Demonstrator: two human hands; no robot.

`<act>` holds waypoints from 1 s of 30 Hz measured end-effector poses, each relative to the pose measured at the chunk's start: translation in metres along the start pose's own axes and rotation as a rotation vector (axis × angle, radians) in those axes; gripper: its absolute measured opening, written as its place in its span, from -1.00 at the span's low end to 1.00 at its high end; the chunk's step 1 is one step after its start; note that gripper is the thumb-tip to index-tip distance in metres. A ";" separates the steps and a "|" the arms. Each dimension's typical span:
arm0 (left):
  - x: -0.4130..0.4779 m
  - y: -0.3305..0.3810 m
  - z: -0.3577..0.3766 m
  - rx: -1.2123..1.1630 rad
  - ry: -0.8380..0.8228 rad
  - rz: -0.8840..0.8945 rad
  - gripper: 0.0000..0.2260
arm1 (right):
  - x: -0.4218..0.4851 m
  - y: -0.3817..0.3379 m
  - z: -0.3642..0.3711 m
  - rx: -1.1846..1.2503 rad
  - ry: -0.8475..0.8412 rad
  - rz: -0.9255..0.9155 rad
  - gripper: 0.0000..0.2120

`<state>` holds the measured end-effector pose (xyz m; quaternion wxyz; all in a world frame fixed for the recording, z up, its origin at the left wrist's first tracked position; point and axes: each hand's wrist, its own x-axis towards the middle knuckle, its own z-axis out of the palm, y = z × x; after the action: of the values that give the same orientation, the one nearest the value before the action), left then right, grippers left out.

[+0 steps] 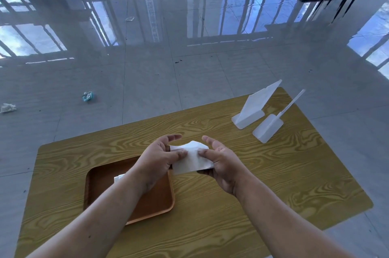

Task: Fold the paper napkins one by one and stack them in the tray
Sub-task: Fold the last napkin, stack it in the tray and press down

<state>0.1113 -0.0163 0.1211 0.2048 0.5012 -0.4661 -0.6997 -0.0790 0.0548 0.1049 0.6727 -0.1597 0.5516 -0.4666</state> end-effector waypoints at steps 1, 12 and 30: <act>0.000 0.002 0.000 0.016 -0.004 0.016 -0.60 | 0.000 -0.001 0.000 -0.026 0.022 -0.004 -0.45; 0.007 -0.002 -0.012 0.238 0.090 0.111 -0.73 | -0.002 -0.007 -0.003 -0.257 -0.058 -0.111 -0.56; 0.008 0.007 -0.010 0.421 0.072 0.202 -0.92 | -0.006 -0.023 -0.006 -0.438 -0.005 -0.236 -0.96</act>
<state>0.1151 -0.0300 0.1221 0.1812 0.5083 -0.6419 -0.5448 -0.0949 0.0498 0.1237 0.5642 -0.3663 0.6155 -0.4107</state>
